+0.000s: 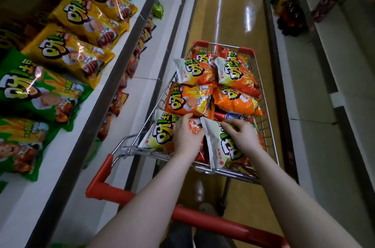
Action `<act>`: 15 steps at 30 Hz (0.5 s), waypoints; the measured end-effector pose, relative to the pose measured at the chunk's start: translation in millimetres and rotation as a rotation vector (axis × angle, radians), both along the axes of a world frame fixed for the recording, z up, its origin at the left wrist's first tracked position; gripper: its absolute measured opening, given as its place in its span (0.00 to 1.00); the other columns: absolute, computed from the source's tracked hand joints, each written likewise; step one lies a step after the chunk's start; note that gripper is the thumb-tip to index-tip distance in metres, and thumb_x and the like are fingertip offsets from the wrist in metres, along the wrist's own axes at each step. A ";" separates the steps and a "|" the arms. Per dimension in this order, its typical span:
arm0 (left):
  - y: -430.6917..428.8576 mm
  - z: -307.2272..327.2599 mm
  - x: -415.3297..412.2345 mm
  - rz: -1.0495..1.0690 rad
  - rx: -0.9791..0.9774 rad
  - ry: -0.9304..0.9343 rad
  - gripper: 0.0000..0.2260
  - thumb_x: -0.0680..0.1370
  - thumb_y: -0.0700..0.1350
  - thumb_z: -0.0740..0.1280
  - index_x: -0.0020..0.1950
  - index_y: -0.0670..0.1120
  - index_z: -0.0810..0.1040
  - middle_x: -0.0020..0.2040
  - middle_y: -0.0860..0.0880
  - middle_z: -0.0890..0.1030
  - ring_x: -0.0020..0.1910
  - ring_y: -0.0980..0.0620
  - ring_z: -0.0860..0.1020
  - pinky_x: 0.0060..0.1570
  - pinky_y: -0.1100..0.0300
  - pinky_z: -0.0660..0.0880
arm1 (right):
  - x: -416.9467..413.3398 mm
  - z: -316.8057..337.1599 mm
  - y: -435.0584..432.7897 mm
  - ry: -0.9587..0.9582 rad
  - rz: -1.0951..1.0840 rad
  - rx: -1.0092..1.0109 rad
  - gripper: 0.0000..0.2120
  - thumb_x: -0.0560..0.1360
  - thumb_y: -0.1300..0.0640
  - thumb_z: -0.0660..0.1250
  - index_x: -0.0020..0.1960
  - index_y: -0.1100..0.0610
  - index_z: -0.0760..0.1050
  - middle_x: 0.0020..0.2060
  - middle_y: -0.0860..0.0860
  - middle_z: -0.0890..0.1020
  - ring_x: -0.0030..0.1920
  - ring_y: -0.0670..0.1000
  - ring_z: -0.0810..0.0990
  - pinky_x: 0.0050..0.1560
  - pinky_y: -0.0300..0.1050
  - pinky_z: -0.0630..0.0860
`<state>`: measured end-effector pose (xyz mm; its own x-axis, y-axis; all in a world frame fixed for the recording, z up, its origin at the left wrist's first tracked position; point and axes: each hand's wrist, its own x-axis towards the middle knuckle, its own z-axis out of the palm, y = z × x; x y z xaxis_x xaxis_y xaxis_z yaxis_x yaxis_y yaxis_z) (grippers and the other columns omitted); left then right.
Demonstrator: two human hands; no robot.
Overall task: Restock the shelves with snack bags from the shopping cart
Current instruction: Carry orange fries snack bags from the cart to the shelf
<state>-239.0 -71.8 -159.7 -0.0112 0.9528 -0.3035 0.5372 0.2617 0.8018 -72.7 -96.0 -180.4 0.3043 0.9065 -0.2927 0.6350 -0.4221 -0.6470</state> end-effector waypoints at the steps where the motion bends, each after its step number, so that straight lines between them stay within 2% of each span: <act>1: -1.9 0.0 0.2 -0.030 0.006 0.038 0.24 0.75 0.47 0.70 0.70 0.50 0.68 0.70 0.49 0.69 0.72 0.49 0.63 0.69 0.48 0.66 | -1.8 0.2 -2.6 -0.013 -0.001 0.001 0.17 0.74 0.37 0.62 0.56 0.45 0.79 0.54 0.48 0.82 0.56 0.53 0.78 0.59 0.58 0.72; 9: -29.4 -2.9 -9.9 -0.081 0.008 0.125 0.24 0.77 0.46 0.68 0.71 0.49 0.67 0.73 0.50 0.67 0.74 0.50 0.59 0.73 0.51 0.60 | -14.0 5.0 -24.4 -0.050 -0.013 -0.078 0.16 0.75 0.38 0.62 0.55 0.46 0.78 0.53 0.49 0.82 0.57 0.53 0.76 0.63 0.55 0.68; 12: -39.4 -3.3 -14.9 -0.060 0.005 0.159 0.22 0.78 0.46 0.66 0.71 0.49 0.68 0.72 0.50 0.68 0.73 0.50 0.60 0.72 0.52 0.61 | -16.1 10.8 -25.2 -0.075 0.029 -0.149 0.19 0.75 0.37 0.60 0.55 0.49 0.78 0.49 0.49 0.82 0.53 0.53 0.79 0.60 0.57 0.71; 15: -47.3 1.5 -16.2 -0.054 0.010 0.173 0.20 0.79 0.54 0.62 0.70 0.51 0.70 0.70 0.52 0.71 0.71 0.52 0.62 0.68 0.54 0.64 | -16.4 20.9 -22.6 -0.106 0.096 -0.217 0.20 0.77 0.38 0.58 0.53 0.52 0.78 0.42 0.48 0.81 0.48 0.53 0.80 0.59 0.57 0.72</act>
